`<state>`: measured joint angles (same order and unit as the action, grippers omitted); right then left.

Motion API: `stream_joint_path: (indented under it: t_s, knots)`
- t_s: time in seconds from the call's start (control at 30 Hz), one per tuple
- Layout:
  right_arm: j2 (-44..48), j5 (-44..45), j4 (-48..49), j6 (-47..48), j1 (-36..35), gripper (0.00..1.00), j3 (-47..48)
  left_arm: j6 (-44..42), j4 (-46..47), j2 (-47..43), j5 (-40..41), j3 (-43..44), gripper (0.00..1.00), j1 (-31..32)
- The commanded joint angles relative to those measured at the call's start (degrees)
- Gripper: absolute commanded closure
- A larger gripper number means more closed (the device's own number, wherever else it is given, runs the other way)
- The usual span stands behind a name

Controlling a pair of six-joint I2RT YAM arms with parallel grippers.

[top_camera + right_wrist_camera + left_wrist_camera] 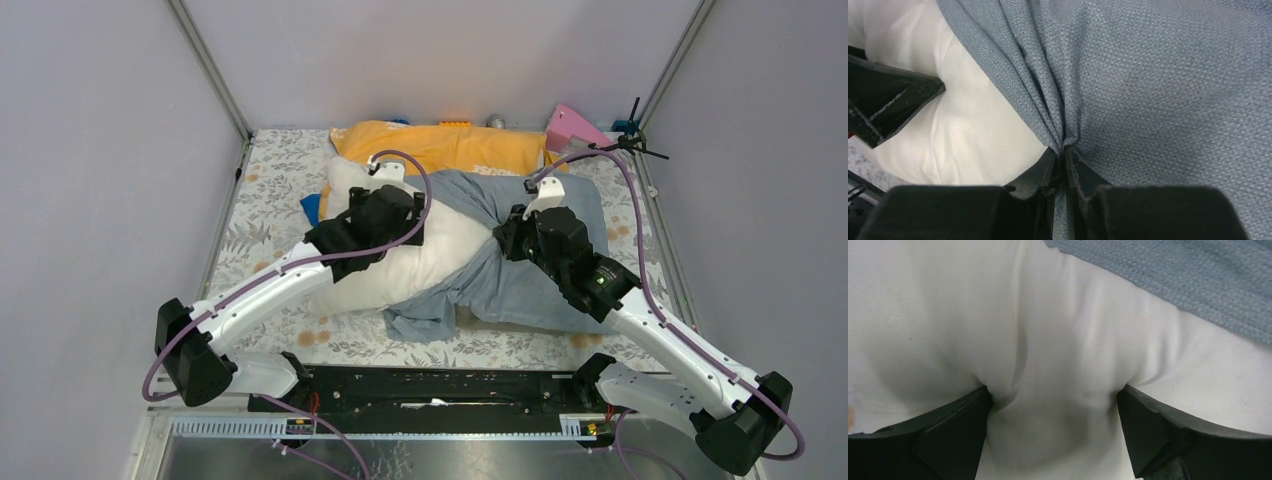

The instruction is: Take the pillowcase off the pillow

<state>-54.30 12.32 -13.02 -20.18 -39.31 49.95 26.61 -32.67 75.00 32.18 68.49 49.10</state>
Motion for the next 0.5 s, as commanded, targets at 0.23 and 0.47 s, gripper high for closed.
stream_joint_path:
  t_s: [0.23, 0.47]
  knots:
    - [-7.2, -7.1, -8.5, 5.5, 0.5, 0.23, 13.7, 4.6, 6.8, -7.0, -1.2, -11.9, 1.0, -2.8]
    - [-17.6, -0.5, -8.8, 9.2, -5.6, 0.23, 27.1, 6.2, 17.3, -18.6, -6.7, -23.6, 1.0, -2.8]
